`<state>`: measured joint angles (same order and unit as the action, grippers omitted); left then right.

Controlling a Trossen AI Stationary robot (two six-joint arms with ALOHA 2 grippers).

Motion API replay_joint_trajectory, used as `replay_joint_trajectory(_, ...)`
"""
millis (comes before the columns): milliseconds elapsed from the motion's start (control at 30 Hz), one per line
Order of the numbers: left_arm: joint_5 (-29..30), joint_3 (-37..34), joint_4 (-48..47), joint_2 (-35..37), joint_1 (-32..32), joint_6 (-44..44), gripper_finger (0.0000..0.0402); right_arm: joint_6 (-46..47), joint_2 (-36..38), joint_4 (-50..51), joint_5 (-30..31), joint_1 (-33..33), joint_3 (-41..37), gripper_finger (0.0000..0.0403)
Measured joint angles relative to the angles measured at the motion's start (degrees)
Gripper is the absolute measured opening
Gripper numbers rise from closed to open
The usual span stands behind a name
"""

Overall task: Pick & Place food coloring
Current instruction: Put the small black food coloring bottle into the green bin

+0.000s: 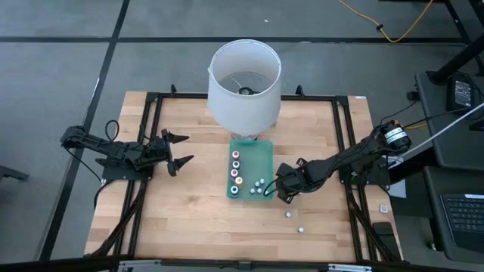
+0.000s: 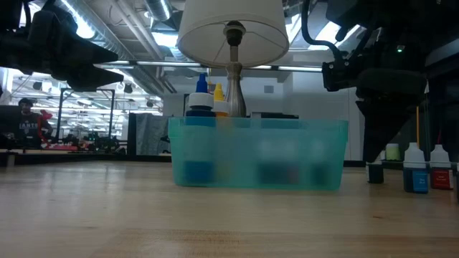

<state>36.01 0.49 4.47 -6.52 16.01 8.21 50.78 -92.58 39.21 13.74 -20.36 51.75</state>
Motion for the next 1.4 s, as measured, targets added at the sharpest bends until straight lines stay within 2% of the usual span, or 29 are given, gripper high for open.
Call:
replay_joint_trajectory(100,0.00,-0.02,0.00,0.00,0.00,0.02,0.0400,0.00,0.00,0.09,-0.23,0.00,0.00,0.0079)
replay_joint_trajectory(233,0.00,0.00,0.00,0.00,0.00,0.00,0.0400,-0.38,0.07,0.30,-0.84,0.00,0.05,0.0057)
replay_joint_trajectory(367,0.00,-0.01,0.00,0.01,0.01,0.01,0.0400,-1.89,-0.07,4.74,-1.97,0.10,1.65,0.0057)
replay_joint_trajectory(533,0.00,-0.01,0.00,0.01,0.01,0.00,0.0400,-5.81,0.44,10.36,-1.84,1.04,5.88,0.0063)
replay_joint_trajectory(733,0.00,-0.02,0.02,0.00,0.01,0.01,0.0400,-12.17,0.44,17.04,-1.59,2.12,14.41,0.0058)
replay_joint_trajectory(1133,0.00,-0.01,0.00,0.01,0.01,0.00,0.0400,-24.25,-6.60,17.88,-1.34,6.64,30.80,0.0059)
replay_joint_trajectory(1400,0.00,-0.02,0.00,0.00,0.01,0.00,0.0400,-30.24,-12.61,12.67,-1.55,8.77,33.83,0.0059)
